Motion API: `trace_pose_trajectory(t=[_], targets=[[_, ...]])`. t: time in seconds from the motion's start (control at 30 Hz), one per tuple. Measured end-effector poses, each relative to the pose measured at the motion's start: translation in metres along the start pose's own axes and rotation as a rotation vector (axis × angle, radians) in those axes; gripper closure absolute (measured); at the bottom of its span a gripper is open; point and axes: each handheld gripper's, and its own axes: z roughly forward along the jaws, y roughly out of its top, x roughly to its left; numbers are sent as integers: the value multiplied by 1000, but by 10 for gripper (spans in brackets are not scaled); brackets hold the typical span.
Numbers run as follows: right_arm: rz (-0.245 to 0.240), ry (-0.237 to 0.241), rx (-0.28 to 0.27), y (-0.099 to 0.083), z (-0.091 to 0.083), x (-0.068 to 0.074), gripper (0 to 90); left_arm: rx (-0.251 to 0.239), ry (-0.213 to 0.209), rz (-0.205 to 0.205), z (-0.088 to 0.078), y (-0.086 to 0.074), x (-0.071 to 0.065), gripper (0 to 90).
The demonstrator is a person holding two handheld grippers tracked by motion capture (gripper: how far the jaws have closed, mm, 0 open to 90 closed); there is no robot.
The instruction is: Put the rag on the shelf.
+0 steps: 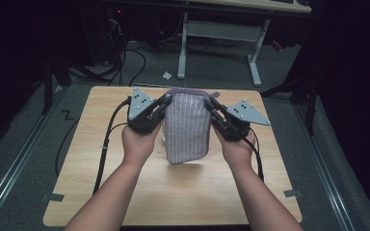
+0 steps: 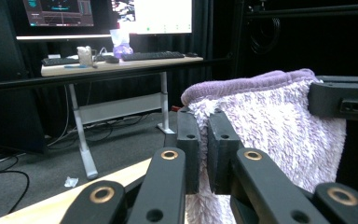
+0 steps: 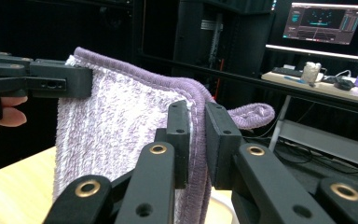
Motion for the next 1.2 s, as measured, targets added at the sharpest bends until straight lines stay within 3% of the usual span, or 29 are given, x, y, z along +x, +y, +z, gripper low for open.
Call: trace_pose_trajectory(t=[0.2, 0.5, 0.73, 0.87, 1.2], targets=[[9, -15, -10, 11, 17, -9, 816, -4, 8, 25, 19, 16, 16, 853], [31, -36, -10, 19, 37, -27, 816, 17, 12, 27, 41, 25, 27, 851], [43, -43, 3, 22, 54, -37, 815, 16, 29, 20, 55, 29, 34, 850], [21, -71, 43, 23, 71, -43, 815, 41, 36, 22, 65, 30, 40, 849], [7, -80, 84, 23, 90, -51, 814, 76, 45, -63, 89, 19, 59, 846]])
